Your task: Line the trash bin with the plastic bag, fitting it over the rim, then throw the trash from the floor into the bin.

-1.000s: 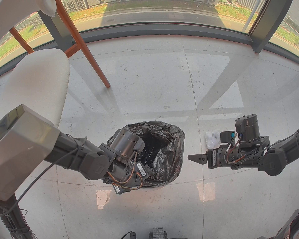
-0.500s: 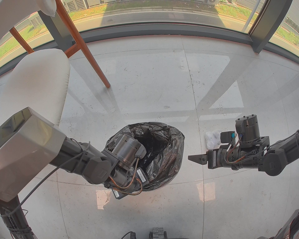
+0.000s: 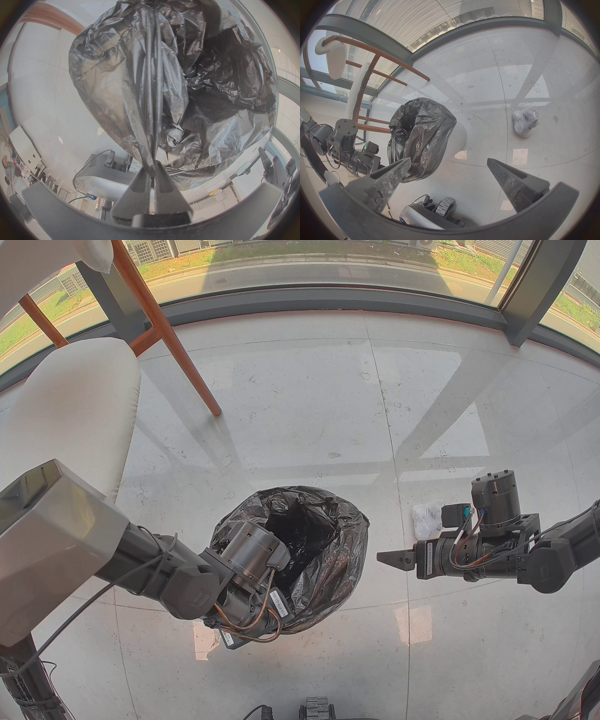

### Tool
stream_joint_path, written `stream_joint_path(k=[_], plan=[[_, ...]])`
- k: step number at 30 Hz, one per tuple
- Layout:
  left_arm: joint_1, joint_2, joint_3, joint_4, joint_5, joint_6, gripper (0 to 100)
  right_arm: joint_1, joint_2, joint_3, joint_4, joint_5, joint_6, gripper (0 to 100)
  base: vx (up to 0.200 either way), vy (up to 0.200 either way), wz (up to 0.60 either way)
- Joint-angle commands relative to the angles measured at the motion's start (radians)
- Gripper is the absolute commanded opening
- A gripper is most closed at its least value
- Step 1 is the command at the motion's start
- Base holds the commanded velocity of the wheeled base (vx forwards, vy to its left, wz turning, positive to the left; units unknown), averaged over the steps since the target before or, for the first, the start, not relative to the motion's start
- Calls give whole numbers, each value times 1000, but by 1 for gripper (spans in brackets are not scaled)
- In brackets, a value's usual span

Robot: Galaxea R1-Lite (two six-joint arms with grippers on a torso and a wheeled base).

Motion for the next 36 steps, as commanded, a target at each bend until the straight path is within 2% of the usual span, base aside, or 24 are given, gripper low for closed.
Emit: stream_joint_path(k=[1, 4, 5, 15, 19, 24, 27, 31, 34, 36], plan=[[-27, -4, 2, 1, 0, 0, 0, 0, 3, 0, 0, 0, 0, 100, 0, 0, 0], [-44, -6, 2, 1, 0, 0, 0, -1, 10, -1, 0, 0, -2, 100, 0, 0, 0], [-59, -6, -1, 3, -2, 0, 100, -1, 10, -1, 0, 0, -2, 100, 0, 0, 0], [-145, -15, 8, 4, 0, 0, 100, 37, 15, -8, 4, -2, 6, 100, 0, 0, 0], [-144, -21, 3, 4, 0, -2, 100, 43, 39, -29, 12, -2, 6, 100, 0, 0, 0], [-130, -84, 3, 1, 60, -37, 100, 26, 72, -60, 3, 0, 12, 100, 0, 0, 0], [-104, -153, -6, -2, 66, -59, 100, -35, 72, -57, 3, 0, 34, 100, 0, 0, 0], [-47, -301, -6, -7, 75, -51, 100, -182, 72, -61, 4, 0, 29, 100, 0, 0, 0], [-36, -351, -6, -7, 95, -57, 100, -216, 72, -66, 3, 0, 24, 100, 0, 0, 0], [-32, -457, 11, -7, 115, -63, 100, -262, 73, -60, 4, 0, -5, 100, 0, 0, 0]])
